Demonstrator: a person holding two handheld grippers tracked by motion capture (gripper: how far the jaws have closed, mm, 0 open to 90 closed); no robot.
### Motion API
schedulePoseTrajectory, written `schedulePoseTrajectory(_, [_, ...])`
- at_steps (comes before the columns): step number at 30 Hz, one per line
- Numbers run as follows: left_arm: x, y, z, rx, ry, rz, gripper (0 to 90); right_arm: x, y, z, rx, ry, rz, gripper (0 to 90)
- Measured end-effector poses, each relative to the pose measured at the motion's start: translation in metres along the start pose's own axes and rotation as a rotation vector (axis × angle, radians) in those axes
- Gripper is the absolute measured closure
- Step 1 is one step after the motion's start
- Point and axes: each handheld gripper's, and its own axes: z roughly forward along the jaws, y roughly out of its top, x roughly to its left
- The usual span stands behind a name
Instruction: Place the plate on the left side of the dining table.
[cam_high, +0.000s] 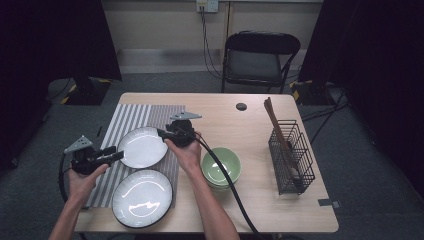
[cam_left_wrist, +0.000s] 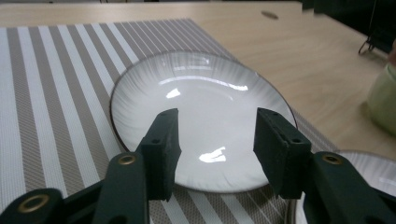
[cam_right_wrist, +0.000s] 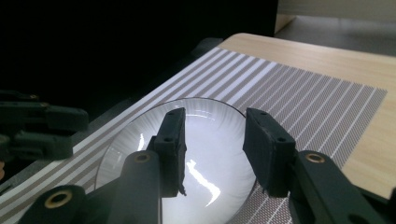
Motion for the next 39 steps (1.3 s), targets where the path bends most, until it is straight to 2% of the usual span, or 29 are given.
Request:
schedulePoseTrajectory(2, [-0.007, -0.005, 0.0, 0.011, -0.017, 0.009, 50.1, 0.002, 0.002, -0.004, 0.004, 0.008, -0.022, 58.4])
schedulePoseTrajectory(4, [-0.011, -0.008, -0.002, 0.019, -0.024, 0.016, 49.2, 0.002, 0.003, -0.006, 0.007, 0.019, -0.013, 58.0])
schedulePoseTrajectory(8, [-0.019, -0.011, -0.006, 0.025, -0.033, 0.039, 46.3, 0.006, 0.007, -0.011, 0.002, 0.027, -0.029, 56.1])
schedulePoseTrajectory(10, [-0.025, -0.015, -0.007, 0.039, -0.05, 0.047, 45.3, 0.007, 0.009, -0.014, 0.002, 0.032, -0.033, 54.5])
schedulePoseTrajectory(13, [-0.032, -0.02, -0.01, 0.061, -0.048, 0.063, 44.7, 0.01, 0.012, -0.019, -0.007, 0.039, -0.035, 52.9])
schedulePoseTrajectory(17, [-0.042, -0.023, -0.015, 0.066, -0.067, 0.08, 44.1, 0.013, 0.019, -0.026, -0.004, 0.034, -0.074, 52.5])
schedulePoseTrajectory(19, [-0.049, -0.025, -0.017, 0.088, -0.045, 0.129, 45.3, 0.011, 0.022, -0.032, -0.011, 0.043, -0.056, 52.5])
schedulePoseTrajectory(20, [-0.051, -0.028, -0.018, 0.091, -0.066, 0.128, 45.4, 0.011, 0.025, -0.036, -0.016, 0.045, -0.051, 52.2])
schedulePoseTrajectory(23, [-0.057, -0.031, -0.022, 0.094, -0.046, 0.147, 45.2, 0.012, 0.033, -0.049, -0.025, 0.062, -0.051, 51.8])
schedulePoseTrajectory(25, [-0.061, -0.033, -0.025, 0.079, -0.05, 0.139, 44.8, 0.009, 0.037, -0.057, -0.018, 0.052, -0.056, 51.7])
schedulePoseTrajectory(27, [-0.066, -0.032, -0.026, 0.078, -0.05, 0.149, 43.8, 0.001, 0.039, -0.066, -0.004, 0.043, -0.047, 51.4])
schedulePoseTrajectory(31, [-0.074, -0.03, -0.021, 0.078, -0.068, 0.17, 43.1, -0.014, 0.039, -0.084, 0.03, 0.014, -0.062, 50.4])
schedulePoseTrajectory(32, [-0.076, -0.029, -0.019, 0.072, -0.078, 0.162, 42.9, -0.019, 0.038, -0.091, 0.036, 0.0, -0.064, 49.5])
schedulePoseTrajectory(35, [-0.077, -0.027, -0.012, 0.071, -0.08, 0.149, 42.8, -0.029, 0.036, -0.107, 0.039, 0.003, -0.062, 48.6])
schedulePoseTrajectory(36, [-0.078, -0.025, -0.01, 0.069, -0.087, 0.141, 41.3, -0.033, 0.033, -0.113, 0.035, -0.019, -0.065, 48.3])
schedulePoseTrajectory(37, [-0.08, -0.024, -0.007, 0.053, -0.104, 0.131, 40.4, -0.036, 0.032, -0.117, 0.039, -0.022, -0.069, 48.3])
schedulePoseTrajectory(39, [-0.085, -0.02, -0.001, 0.053, -0.126, 0.136, 40.4, -0.044, 0.026, -0.126, 0.048, -0.039, -0.065, 48.4])
